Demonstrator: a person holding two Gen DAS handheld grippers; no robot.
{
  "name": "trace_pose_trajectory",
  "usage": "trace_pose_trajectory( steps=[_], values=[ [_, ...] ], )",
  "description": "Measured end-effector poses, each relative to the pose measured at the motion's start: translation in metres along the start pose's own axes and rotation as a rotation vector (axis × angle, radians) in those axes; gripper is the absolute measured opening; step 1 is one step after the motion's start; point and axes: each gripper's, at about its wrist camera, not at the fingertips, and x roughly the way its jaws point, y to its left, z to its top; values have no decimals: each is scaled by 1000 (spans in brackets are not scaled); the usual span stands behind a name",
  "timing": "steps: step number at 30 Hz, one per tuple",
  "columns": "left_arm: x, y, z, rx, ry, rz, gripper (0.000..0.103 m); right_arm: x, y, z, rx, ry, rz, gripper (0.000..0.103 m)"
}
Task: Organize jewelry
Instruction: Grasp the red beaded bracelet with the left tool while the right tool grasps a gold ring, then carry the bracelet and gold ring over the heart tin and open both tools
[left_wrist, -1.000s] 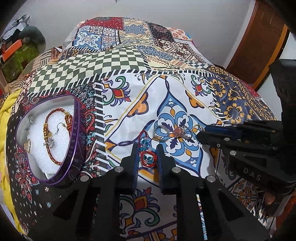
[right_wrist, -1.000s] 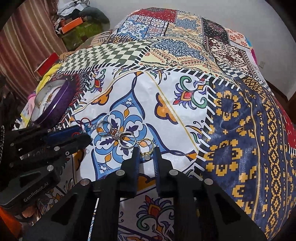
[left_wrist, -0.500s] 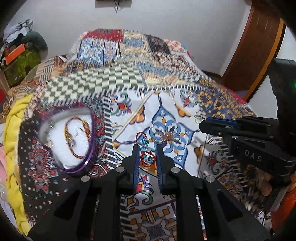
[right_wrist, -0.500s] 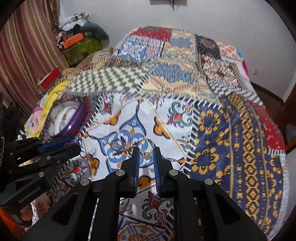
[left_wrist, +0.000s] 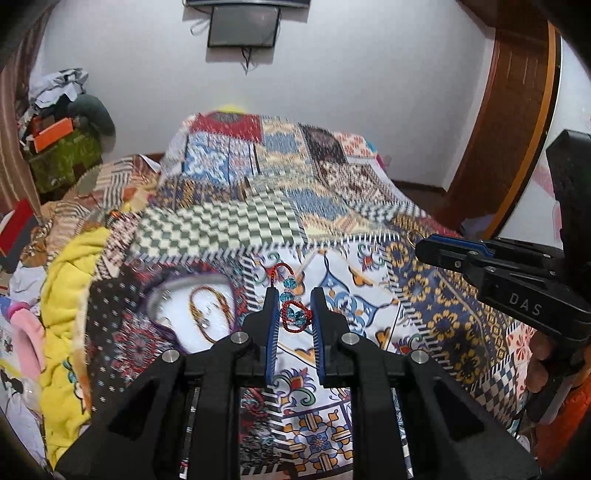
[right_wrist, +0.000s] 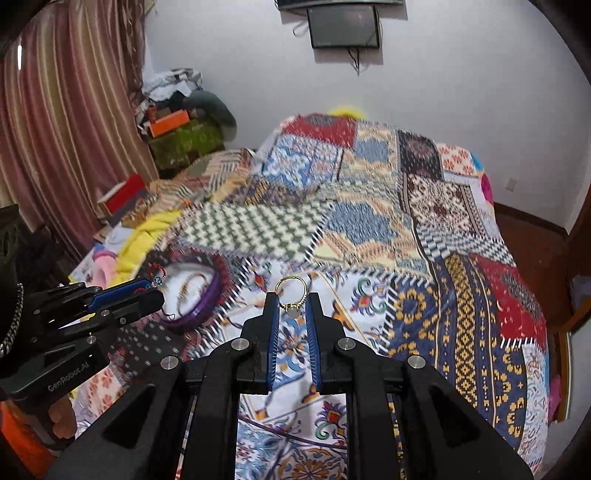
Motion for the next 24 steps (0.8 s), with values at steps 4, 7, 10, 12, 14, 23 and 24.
trace_pose_trajectory(
  steps=[4,7,10,12,14,23,24],
  values=[
    [-16,9,8,-14,-48,19,15,-7,10,9,-5,-39,22,13],
    [-25,17,12,-21,-75,41,15,-8,18,15,-19,-59,33,13],
    [-30,27,15,-29,-95,58,15,-7,28,19,-30,-68,54,13],
    [-33,34,18,-36,-109,72,15,-4,34,23,-36,-71,68,13],
    [-35,43,20,-49,-120,82,15,0,40,26,-44,-72,84,13],
    [-30,77,22,-89,-128,116,15,28,64,32,-78,-41,135,13],
    [-28,80,21,-93,-123,115,15,32,66,32,-82,-35,138,13]
  ],
)
